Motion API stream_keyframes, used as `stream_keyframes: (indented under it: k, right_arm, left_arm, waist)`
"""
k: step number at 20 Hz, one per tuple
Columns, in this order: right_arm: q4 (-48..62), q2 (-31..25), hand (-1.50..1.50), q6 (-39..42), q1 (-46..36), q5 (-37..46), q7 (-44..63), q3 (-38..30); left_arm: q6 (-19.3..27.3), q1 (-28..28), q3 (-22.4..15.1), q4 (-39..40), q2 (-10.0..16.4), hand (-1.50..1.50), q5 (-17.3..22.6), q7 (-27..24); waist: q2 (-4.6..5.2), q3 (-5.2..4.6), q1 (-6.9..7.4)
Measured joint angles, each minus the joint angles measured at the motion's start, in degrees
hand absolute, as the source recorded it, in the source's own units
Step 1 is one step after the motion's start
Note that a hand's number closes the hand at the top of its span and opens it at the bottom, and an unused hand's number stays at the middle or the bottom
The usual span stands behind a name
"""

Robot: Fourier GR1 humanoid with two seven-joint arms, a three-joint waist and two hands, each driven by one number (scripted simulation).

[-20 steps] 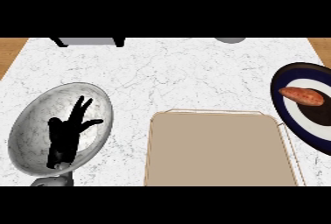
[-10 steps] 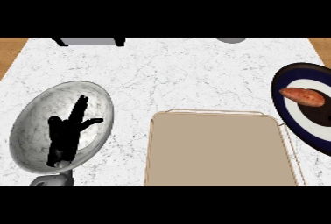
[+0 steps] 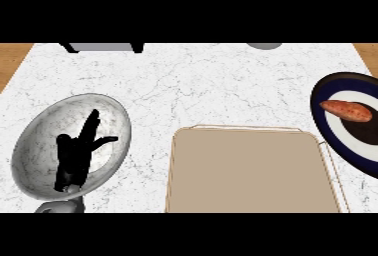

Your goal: Pick the sweet potato from the tray and place it in the plate

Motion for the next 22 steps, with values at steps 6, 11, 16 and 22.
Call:
stream_keyframes:
  k: [6, 11, 16, 22]
  right_arm:
    - [0.97, -2.02, -1.5, -1.0, 2.1, -1.23, -0.35, 0.12]
    - [9.4, -5.39, -1.5, -1.84, 1.4, -1.32, -5.7, -0.32]
    - [14.62, -8.03, -1.5, -3.14, 0.32, -2.04, -7.72, -0.69]
    - [18.89, -10.75, -1.5, -2.81, 0.62, -4.03, -11.26, -1.81]
  left_arm:
    - [-0.29, 0.71, -0.14, -1.34, -0.05, 0.0, 0.09, 0.63]
    - [0.26, -0.52, 0.08, -0.17, -0.38, 0.0, -0.36, 0.58]
    - [-0.08, -0.06, -0.02, -0.78, -0.5, 0.0, -0.14, 0.83]
    - [-0.6, -0.47, 0.28, -0.27, -0.28, 0.0, 0.22, 0.64]
  waist:
    - [0.04, -0.14, -0.18]
    - [0.07, -0.01, 0.07]
    - [0.17, -0.08, 0.13]
    - [0.14, -0.06, 0.15]
